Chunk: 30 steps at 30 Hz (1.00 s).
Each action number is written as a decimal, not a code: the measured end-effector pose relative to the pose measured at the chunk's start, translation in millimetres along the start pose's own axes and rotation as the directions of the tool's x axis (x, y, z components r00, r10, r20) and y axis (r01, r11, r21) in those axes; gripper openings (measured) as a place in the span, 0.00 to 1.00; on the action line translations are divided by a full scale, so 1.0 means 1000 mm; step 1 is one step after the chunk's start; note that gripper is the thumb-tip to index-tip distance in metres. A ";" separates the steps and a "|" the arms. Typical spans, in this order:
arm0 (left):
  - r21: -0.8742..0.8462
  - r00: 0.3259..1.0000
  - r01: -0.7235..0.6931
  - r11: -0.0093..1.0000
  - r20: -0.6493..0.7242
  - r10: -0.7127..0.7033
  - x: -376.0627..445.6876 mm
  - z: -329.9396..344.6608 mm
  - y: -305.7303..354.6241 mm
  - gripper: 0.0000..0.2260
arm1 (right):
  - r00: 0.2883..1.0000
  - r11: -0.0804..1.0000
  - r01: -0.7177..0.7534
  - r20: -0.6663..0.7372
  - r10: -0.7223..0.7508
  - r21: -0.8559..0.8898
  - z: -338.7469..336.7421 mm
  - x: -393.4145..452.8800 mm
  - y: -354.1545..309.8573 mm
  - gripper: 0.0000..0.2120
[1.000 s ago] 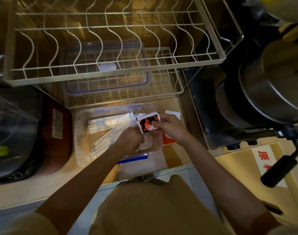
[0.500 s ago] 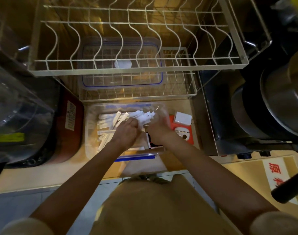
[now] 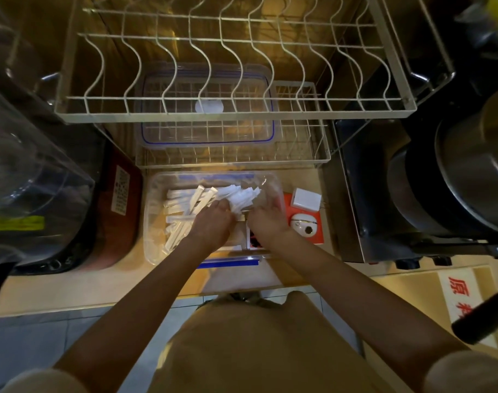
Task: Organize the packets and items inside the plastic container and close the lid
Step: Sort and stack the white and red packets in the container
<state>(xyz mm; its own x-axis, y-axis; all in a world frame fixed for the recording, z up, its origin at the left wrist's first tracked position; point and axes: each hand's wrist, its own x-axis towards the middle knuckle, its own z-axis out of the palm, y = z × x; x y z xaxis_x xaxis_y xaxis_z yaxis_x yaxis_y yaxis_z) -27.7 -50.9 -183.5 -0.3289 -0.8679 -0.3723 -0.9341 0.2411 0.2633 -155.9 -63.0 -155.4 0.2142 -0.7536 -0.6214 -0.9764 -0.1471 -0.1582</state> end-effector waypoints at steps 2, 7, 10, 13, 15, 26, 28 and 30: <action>-0.038 1.000 -0.014 0.999 -0.022 0.013 -0.007 -0.003 -0.003 0.13 | 0.999 0.999 0.032 -0.017 -0.031 0.037 -0.002 -0.001 0.002 0.15; -0.235 0.974 0.155 0.960 -0.129 -0.189 -0.025 -0.013 -0.023 0.16 | 0.987 0.982 0.157 -0.049 -0.153 0.102 -0.005 -0.005 0.000 0.11; -0.273 0.940 0.280 0.921 -0.118 -0.321 -0.029 -0.017 -0.032 0.22 | 0.969 0.967 0.244 0.021 -0.245 0.068 0.005 -0.001 -0.010 0.11; -0.261 0.922 0.351 0.899 -0.070 -0.380 -0.028 -0.017 -0.038 0.29 | 0.948 0.952 0.307 0.095 -0.304 -0.014 0.014 0.004 -0.020 0.09; -0.247 0.919 0.368 0.896 -0.046 -0.391 -0.027 -0.015 -0.039 0.32 | 0.934 0.934 0.349 0.102 -0.342 -0.070 0.018 0.007 -0.024 0.08; -0.163 0.911 0.409 0.898 0.015 -0.412 -0.014 -0.019 -0.051 0.35 | 0.936 0.945 0.315 -0.134 -0.325 -0.087 0.004 0.019 -0.019 0.10; -0.186 0.912 0.407 0.894 0.036 -0.408 -0.011 -0.020 -0.053 0.38 | 0.943 0.960 0.275 -0.183 -0.279 -0.044 -0.005 0.026 -0.018 0.09; -0.195 0.931 0.365 0.910 0.061 -0.360 -0.008 -0.019 -0.052 0.41 | 0.946 0.965 0.260 -0.203 -0.253 0.010 -0.006 0.033 -0.019 0.08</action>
<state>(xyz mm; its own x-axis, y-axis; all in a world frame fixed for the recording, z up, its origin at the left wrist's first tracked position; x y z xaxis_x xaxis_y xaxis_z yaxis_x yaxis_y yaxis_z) 26.2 -64.4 -177.5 0.0218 -0.8684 -0.4954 -0.9433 -0.1820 0.2775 -131.0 -88.5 -168.3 0.4439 -0.8057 -0.3921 -0.8866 -0.3317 -0.3222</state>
